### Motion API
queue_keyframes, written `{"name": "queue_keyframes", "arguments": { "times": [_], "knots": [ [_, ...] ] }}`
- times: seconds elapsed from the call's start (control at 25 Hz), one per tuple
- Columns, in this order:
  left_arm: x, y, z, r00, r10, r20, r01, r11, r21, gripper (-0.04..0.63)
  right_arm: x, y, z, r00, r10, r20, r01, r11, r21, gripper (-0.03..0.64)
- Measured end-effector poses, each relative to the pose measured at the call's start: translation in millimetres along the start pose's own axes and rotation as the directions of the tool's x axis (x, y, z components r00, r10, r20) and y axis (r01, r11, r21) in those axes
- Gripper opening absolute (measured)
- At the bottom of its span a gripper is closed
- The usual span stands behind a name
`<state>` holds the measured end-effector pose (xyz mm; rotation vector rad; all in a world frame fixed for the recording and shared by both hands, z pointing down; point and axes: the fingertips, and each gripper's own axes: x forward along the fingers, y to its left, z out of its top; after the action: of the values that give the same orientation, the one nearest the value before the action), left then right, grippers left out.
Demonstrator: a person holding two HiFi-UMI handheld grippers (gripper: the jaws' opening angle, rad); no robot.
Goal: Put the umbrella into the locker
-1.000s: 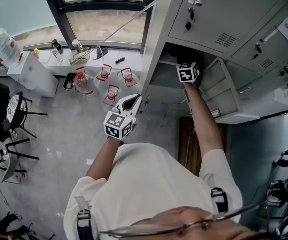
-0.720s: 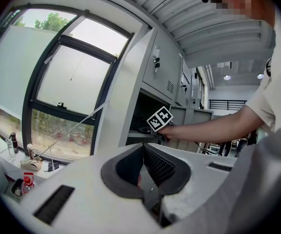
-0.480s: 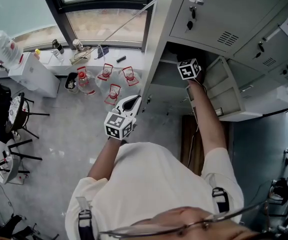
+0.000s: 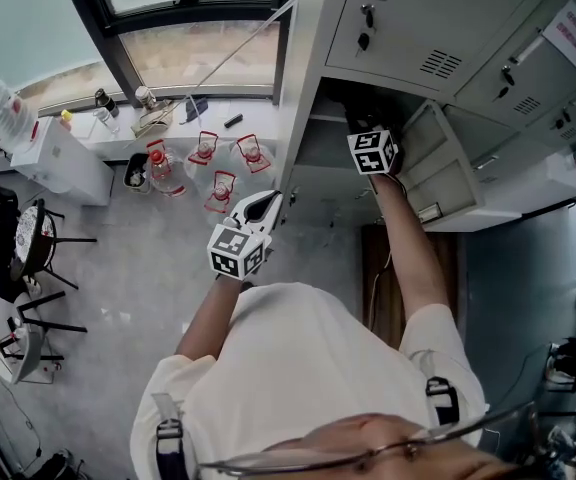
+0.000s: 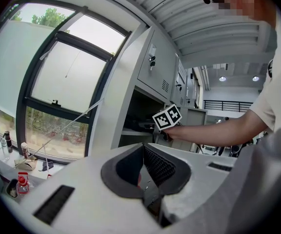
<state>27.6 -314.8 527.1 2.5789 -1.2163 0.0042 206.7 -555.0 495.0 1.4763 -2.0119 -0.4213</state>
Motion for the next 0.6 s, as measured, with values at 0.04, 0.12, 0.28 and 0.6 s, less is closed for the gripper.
{"name": "queue_keyframes", "arguments": {
  "times": [0.04, 0.12, 0.28, 0.6],
  "knots": [
    [0.5, -1.7, -0.9, 1.0, -0.006, -0.001, 0.006, 1.0, 0.0, 0.005, -5.5, 0.7, -0.9, 1.0, -0.006, 0.005, 0.006, 1.0, 0.012, 0.318],
    [1.7, -5.1, -2.4, 1.0, -0.019, -0.006, 0.019, 1.0, 0.0, 0.005, -14.7, 3.5, -5.7, 1.0, -0.011, 0.003, 0.011, 0.999, 0.039, 0.311],
    [4.8, -11.3, -3.6, 0.999, -0.043, -0.01, 0.043, 0.999, 0.001, 0.006, -29.6, 5.1, -22.9, 0.999, -0.044, -0.018, 0.046, 0.991, 0.128, 0.293],
    [4.0, -13.7, -4.5, 0.998, -0.059, -0.012, 0.059, 0.998, 0.006, 0.005, -46.7, 1.8, -64.4, 0.986, -0.136, -0.097, 0.159, 0.946, 0.282, 0.247]
  ]
}}
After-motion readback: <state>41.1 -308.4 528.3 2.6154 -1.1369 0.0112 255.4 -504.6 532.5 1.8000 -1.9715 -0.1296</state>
